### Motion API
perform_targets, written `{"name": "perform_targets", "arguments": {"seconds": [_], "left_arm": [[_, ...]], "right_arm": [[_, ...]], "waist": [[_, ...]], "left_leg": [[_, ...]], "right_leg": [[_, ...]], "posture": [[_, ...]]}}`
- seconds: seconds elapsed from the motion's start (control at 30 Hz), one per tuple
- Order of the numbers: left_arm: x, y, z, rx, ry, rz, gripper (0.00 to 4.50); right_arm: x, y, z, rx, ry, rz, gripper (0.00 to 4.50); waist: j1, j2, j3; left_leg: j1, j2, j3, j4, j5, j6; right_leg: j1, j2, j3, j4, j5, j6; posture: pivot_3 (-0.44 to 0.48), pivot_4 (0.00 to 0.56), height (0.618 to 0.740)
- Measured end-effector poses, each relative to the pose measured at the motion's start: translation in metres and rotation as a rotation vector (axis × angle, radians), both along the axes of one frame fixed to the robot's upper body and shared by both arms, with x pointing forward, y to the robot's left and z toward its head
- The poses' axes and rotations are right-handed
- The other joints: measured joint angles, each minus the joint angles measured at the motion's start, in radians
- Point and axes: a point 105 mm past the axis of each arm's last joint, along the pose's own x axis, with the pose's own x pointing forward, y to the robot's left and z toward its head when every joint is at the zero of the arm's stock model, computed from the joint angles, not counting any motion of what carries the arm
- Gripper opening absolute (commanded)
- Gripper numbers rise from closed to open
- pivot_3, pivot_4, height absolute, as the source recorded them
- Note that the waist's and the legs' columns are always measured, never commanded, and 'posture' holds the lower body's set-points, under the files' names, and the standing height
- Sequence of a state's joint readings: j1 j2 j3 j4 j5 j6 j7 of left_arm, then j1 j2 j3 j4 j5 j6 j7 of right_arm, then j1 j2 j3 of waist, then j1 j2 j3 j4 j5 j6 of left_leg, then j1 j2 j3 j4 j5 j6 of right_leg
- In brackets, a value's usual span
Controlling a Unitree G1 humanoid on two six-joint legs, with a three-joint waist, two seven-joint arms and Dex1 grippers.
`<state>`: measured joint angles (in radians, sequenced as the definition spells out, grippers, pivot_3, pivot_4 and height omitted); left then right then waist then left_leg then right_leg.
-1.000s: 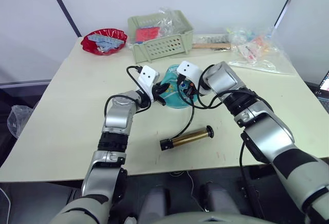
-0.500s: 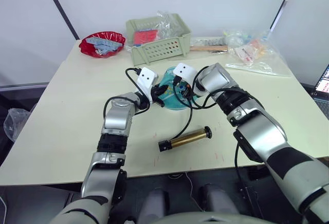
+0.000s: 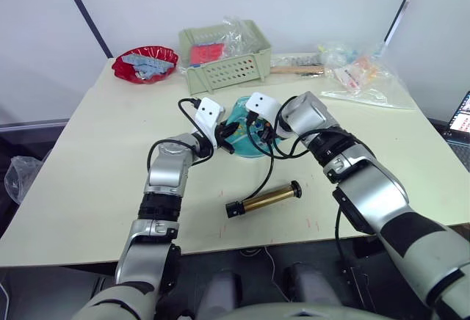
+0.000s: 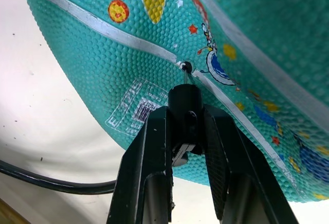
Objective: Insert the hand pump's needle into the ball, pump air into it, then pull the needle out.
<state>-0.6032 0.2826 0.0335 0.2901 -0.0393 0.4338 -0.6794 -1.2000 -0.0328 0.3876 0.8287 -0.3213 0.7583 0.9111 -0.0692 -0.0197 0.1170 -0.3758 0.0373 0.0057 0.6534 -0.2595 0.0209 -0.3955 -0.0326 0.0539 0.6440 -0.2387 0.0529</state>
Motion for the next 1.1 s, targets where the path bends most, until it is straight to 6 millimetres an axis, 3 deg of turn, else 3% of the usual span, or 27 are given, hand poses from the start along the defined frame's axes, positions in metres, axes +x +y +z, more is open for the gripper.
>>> {"name": "perform_targets", "arguments": {"seconds": [0.37, 0.4, 0.5, 0.67, 0.93, 1.1], "left_arm": [[-0.001, -0.007, 0.004, -0.016, -0.026, -0.023, 0.02], [-0.001, -0.007, 0.004, -0.017, -0.027, -0.026, 0.00], [-0.001, -0.017, 0.006, -0.028, -0.032, -0.056, 0.00], [0.000, -0.018, 0.009, -0.025, -0.042, -0.059, 0.00], [0.000, -0.023, 0.011, -0.030, -0.058, -0.078, 0.00], [-0.002, -0.033, 0.014, -0.042, -0.064, -0.118, 0.00]], "right_arm": [[-0.003, -0.015, 0.007, 0.047, -0.021, 0.018, 0.33], [-0.003, -0.016, 0.007, 0.049, -0.024, 0.019, 1.13], [-0.009, -0.010, 0.003, 0.069, -0.005, 0.047, 2.13], [-0.014, -0.009, 0.005, 0.100, 0.026, 0.067, 4.34], [-0.018, -0.022, 0.012, 0.135, 0.021, 0.047, 4.45], [-0.021, -0.035, 0.024, 0.216, -0.024, -0.007, 4.45]], "waist": [[0.011, 0.008, 0.006], [0.012, 0.008, 0.007], [0.021, 0.011, 0.010], [0.030, 0.011, 0.015], [0.038, 0.013, 0.025], [0.064, 0.014, 0.025]], "left_leg": [[-0.004, -0.002, -0.004, 0.000, 0.000, 0.000], [-0.004, -0.002, -0.004, 0.000, 0.000, 0.000], [-0.006, -0.003, -0.006, 0.000, 0.000, 0.000], [-0.008, -0.008, -0.010, -0.001, 0.000, 0.000], [-0.012, -0.014, -0.019, -0.001, 0.002, -0.003], [-0.026, -0.017, -0.024, -0.001, 0.004, -0.005]], "right_leg": [[-0.001, -0.002, -0.004, -0.002, 0.002, -0.004], [-0.001, -0.002, -0.004, -0.003, 0.002, -0.004], [-0.001, -0.002, -0.005, -0.003, 0.002, -0.004], [-0.001, -0.003, -0.007, -0.004, 0.002, -0.002], [-0.002, -0.006, -0.010, -0.004, 0.002, -0.001], [-0.012, -0.008, -0.015, -0.004, 0.003, 0.002]], "posture": [[0.000, 0.150, 0.740], [0.000, 0.150, 0.740], [0.000, 0.150, 0.740], [0.000, 0.150, 0.740], [0.000, 0.150, 0.740], [0.000, 0.150, 0.740]]}}
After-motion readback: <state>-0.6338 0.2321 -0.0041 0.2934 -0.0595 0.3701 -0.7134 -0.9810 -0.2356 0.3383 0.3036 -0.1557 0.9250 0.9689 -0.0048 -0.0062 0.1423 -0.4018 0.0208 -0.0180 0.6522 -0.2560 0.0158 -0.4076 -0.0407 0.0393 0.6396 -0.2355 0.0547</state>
